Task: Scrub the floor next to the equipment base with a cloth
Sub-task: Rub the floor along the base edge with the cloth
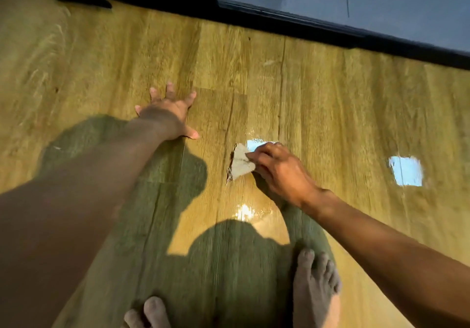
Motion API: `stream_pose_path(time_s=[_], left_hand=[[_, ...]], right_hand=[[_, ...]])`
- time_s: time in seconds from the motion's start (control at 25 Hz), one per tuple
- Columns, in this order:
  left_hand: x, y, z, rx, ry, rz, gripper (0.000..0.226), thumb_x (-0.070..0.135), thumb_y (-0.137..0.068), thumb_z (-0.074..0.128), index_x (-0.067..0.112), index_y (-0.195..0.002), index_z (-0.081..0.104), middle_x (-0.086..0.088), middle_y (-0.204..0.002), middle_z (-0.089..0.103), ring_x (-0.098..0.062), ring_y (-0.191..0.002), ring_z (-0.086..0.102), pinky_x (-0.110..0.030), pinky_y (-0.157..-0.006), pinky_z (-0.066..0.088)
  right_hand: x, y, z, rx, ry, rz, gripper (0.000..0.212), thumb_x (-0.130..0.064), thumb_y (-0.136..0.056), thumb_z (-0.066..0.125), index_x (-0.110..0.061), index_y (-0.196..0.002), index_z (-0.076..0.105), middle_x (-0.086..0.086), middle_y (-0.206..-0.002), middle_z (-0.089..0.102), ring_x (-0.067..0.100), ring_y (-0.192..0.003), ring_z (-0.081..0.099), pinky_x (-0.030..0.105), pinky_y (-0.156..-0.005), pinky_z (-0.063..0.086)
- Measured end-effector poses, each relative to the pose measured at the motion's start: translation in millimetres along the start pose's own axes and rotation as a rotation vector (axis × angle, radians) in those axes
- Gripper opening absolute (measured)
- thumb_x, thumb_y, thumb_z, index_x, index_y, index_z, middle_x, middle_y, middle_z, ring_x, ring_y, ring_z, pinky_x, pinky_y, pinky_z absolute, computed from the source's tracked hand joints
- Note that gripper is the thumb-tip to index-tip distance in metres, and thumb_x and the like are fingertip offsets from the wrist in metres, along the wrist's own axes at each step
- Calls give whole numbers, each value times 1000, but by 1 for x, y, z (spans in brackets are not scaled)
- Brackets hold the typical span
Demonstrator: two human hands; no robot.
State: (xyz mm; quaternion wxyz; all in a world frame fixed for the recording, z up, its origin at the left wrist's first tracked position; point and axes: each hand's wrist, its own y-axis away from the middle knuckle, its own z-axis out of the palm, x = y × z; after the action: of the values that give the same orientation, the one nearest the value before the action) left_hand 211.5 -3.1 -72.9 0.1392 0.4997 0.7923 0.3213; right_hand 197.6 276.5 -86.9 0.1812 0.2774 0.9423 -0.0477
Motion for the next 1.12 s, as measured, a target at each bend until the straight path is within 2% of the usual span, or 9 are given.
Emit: stream_pose_path(time_s=[0.12, 0.2, 0.32, 0.44, 0.64, 0.8, 0.88, 1.04, 1.12], left_hand=[[1, 2, 5, 13, 11, -18, 104, 48, -79, 70, 41, -150, -6, -6, -158, -20, -39, -143, -12, -67, -109, 15], [11, 3, 10, 30, 32, 19, 105, 49, -77, 72, 38, -151, -2, -5, -158, -18, -37, -144, -10, -64, -111, 16], [35, 0, 13, 36, -17, 76, 109, 56, -73, 72, 43, -149, -5, -4, -157, -23, -38, -144, -11, -65, -110, 18], [51, -4, 5, 1, -36, 26, 115, 55, -70, 75, 45, -147, -10, -7, -155, -28, -44, -142, -12, -67, -108, 19], [49, -10, 9, 20, -70, 44, 116, 57, -69, 74, 45, -147, -12, -8, -156, -25, -47, -141, -8, -66, -107, 23], [45, -16, 13, 30, -111, 73, 118, 61, -67, 73, 42, -148, -11, -13, -157, -20, -51, -140, -3, -65, -107, 26], [44, -17, 13, 34, -94, 53, 116, 60, -68, 73, 44, -148, -9, -11, -157, -20, -49, -141, -6, -68, -106, 23], [46, -19, 17, 18, -112, 37, 116, 61, -70, 71, 45, -146, -15, -9, -155, -27, -47, -141, -13, -70, -105, 22], [44, -22, 15, 27, -156, 69, 120, 64, -66, 71, 46, -145, -18, -7, -153, -31, -44, -140, -18, -69, -106, 20]], right_hand=[[-4, 31, 5, -43, -34, -95, 30, -10, -88, 61, -12, -117, 64, 9, -111, 64, 26, -94, 61, 41, -76, 55], [-1, 46, 4, -101, -52, -190, 31, -7, -86, 65, -14, -116, 66, 8, -111, 64, 25, -94, 61, 38, -76, 55], [20, 15, -10, -67, -20, -112, 28, -10, -88, 64, -12, -116, 66, 10, -110, 65, 27, -95, 61, 40, -75, 55], [34, -1, -10, -4, 2, -32, 29, -14, -91, 61, -13, -120, 64, 9, -112, 62, 26, -99, 58, 41, -79, 54], [36, 23, -10, -67, -57, -173, 28, -14, -91, 58, -14, -118, 64, 7, -113, 62, 23, -99, 58, 34, -82, 52], [88, -59, -27, 67, -45, 82, 27, -11, -92, 58, -13, -119, 62, 7, -116, 61, 22, -104, 57, 39, -89, 51], [94, -64, -21, 106, -56, 133, 28, -10, -92, 57, -15, -119, 62, 4, -116, 60, 19, -103, 56, 38, -89, 51], [79, -7, -8, 101, -67, -102, 26, -9, -90, 57, -13, -114, 66, 7, -111, 63, 21, -97, 56, 32, -83, 49], [97, -23, -13, 82, -48, -197, 26, -8, -89, 61, -11, -114, 67, 9, -111, 64, 24, -96, 59, 33, -83, 51]])
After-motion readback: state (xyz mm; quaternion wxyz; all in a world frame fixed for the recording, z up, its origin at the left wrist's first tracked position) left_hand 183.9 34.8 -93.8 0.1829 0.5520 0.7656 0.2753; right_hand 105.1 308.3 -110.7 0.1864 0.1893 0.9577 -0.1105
